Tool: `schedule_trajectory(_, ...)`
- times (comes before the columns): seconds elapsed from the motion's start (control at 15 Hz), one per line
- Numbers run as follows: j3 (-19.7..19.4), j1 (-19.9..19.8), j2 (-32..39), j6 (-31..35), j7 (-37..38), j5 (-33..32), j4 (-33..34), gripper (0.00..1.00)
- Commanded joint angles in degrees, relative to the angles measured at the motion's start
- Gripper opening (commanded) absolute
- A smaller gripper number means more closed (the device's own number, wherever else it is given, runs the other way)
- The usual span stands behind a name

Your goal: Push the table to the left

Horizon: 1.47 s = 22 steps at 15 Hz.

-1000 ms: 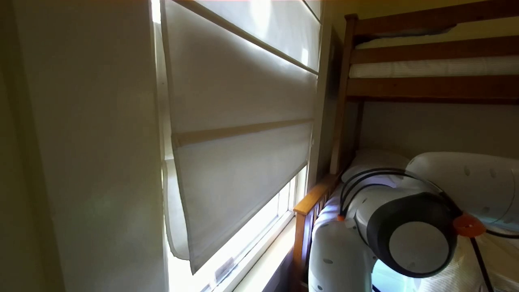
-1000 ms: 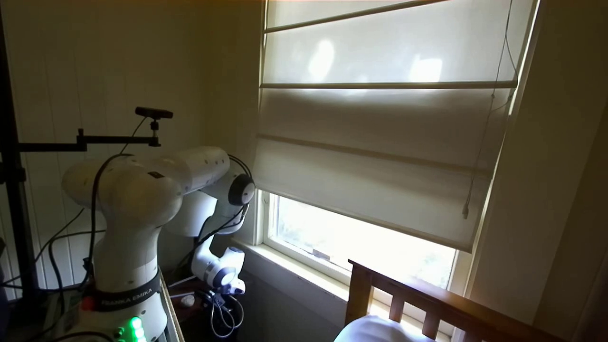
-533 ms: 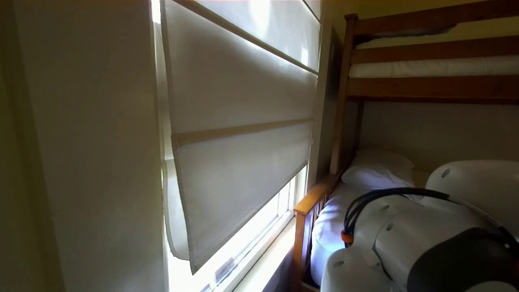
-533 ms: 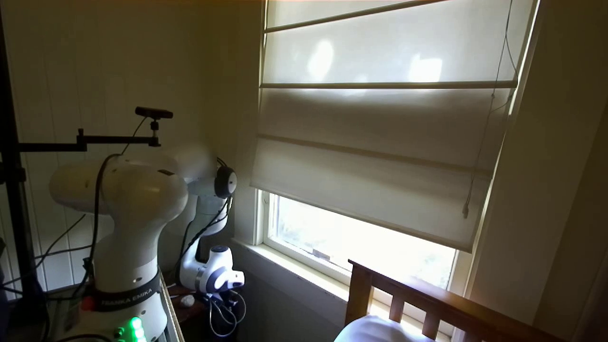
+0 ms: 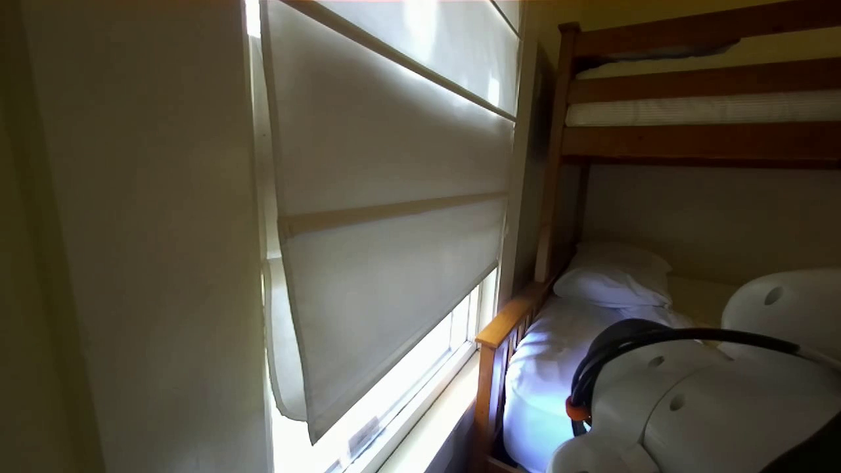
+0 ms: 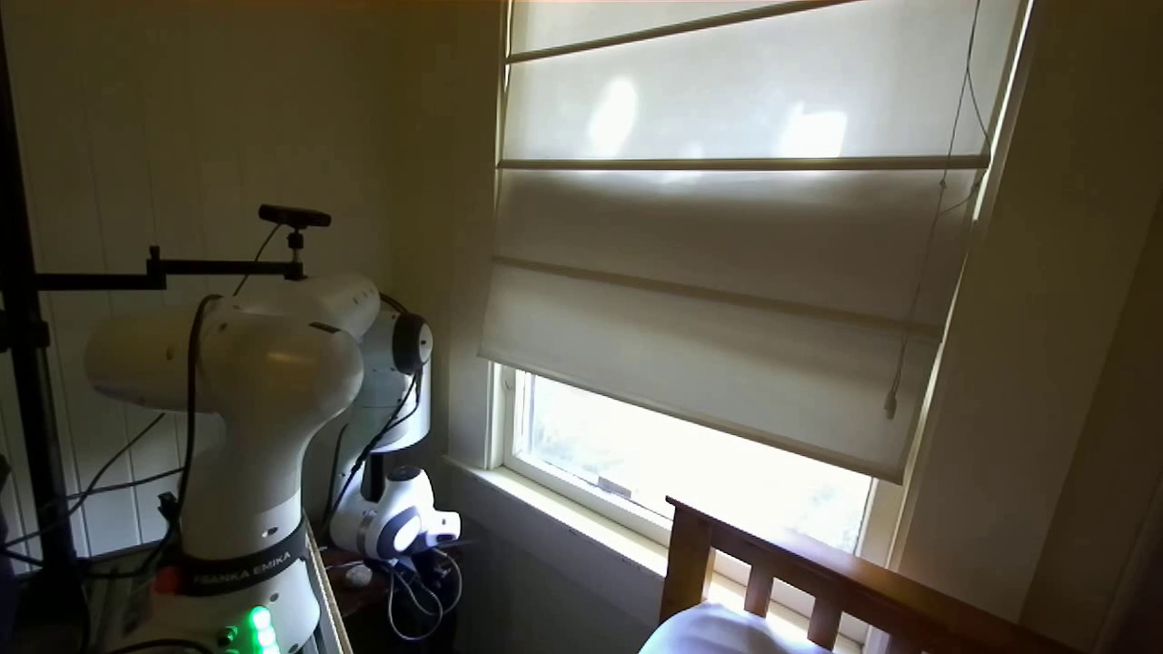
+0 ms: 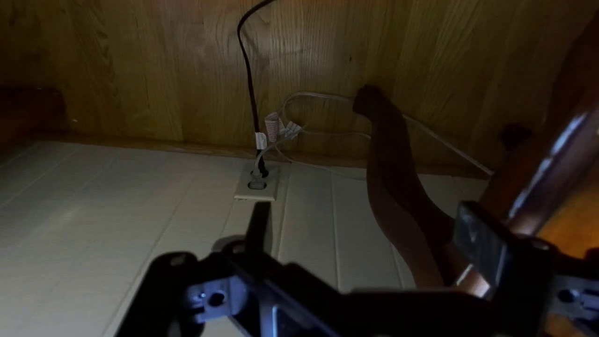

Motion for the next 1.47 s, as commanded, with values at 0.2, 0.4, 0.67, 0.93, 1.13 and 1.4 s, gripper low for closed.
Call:
schedule_trajectory(0.2, 5.65, -5.09, -1.15, -0.28, -1.84, -3.41, -0.02, 1.0)
schedule_trajectory(0.4, 10.12, -11.91, -0.47, -0.78, -5.65, -10.36, 0.94, 1.0)
schedule_trajectory(0.67, 14.01, -18.89, 1.15, -3.59, -10.33, -18.21, 1.99, 1.0)
schedule_trajectory(0.93, 8.95, -12.99, 0.48, -5.28, -7.37, -12.85, 2.54, 1.0)
schedule_trajectory(1.13, 4.12, -5.69, 0.46, -3.49, -4.77, -8.33, 3.49, 1.0)
schedule_trajectory(1.4, -6.8, 9.23, 1.2, -3.09, 0.64, 2.58, 4.64, 1.0)
